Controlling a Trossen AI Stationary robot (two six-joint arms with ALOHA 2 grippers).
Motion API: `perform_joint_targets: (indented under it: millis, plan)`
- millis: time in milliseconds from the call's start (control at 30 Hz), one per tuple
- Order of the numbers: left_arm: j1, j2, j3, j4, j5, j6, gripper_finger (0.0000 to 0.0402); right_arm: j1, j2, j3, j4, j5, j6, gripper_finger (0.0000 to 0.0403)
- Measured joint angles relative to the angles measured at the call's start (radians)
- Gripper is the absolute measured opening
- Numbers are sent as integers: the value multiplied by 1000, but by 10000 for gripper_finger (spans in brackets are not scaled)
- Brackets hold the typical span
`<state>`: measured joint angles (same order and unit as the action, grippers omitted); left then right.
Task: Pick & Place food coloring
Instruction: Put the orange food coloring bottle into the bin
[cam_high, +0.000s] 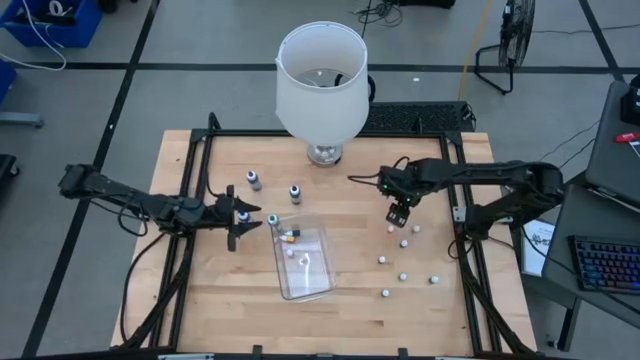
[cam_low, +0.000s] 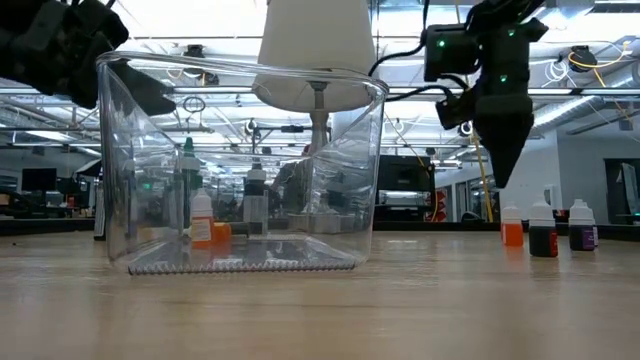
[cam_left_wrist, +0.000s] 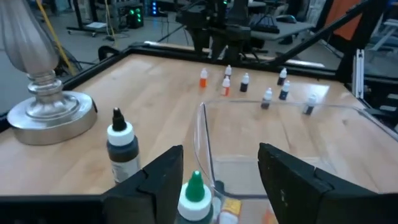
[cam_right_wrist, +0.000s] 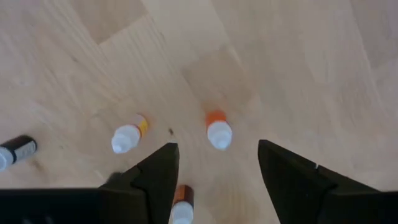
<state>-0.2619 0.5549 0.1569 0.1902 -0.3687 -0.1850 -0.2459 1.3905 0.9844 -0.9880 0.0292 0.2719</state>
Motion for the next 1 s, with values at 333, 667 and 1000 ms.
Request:
perform_joint_targets:
  millis: [333, 667, 1000]
  plan:
    - [-44, 0, -32, 3, -1, 15, 192, 0, 36, -1, 23, 0, -4, 206]
    - [-84, -103, -38, -31, -81, 61, 207, 1, 39, -20, 2, 1, 3, 203]
    - [-88, -217, -59, -76, -158, 80, 191, 1, 39, -76, 39, 0, 0, 203]
